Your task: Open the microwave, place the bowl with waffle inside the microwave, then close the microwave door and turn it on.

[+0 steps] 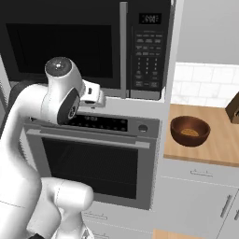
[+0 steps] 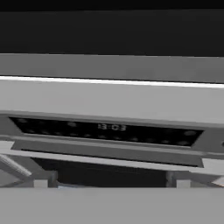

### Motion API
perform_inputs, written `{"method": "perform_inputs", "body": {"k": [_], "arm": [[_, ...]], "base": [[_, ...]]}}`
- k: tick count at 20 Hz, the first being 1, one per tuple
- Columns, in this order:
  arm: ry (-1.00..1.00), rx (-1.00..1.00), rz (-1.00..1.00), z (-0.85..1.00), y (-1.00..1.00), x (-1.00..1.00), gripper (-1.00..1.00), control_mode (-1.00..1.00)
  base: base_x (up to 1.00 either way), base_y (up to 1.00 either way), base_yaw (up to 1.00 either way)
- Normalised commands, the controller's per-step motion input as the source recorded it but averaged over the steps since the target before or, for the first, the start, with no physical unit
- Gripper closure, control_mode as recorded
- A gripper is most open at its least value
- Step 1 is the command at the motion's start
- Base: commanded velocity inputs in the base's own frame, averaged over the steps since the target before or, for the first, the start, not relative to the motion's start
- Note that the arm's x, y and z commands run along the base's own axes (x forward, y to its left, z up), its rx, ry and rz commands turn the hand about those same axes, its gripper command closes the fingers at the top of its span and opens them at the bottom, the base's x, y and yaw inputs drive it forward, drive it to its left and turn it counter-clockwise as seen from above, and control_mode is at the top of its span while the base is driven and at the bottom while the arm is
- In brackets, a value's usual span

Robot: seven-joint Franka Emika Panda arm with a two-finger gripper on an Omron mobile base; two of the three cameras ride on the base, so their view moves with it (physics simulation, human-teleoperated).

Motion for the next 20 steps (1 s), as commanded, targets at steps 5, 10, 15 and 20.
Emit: {"method": "perform_inputs", "body": {"k": [5, 10, 15, 20], "arm": [[-0.28, 0.00, -0.11, 0.82, -0.78, -0.46, -1.00, -1.00], [-0.17, 0.01, -0.22, 0.86, -0.95, -0.24, -1.00, -1.00], [-0.11, 0.10, -0.04, 0.92, -0.66, 0.07, -1.00, -1.00], [0.03, 0.08, 0.01, 0.19, -0.13, 0.28, -1.00, -1.00]], "base": [[0.00, 0.00, 0.00], [0.00, 0.00, 0.00], [0.00, 0.00, 0.00], [0.00, 0.00, 0.00]]}}
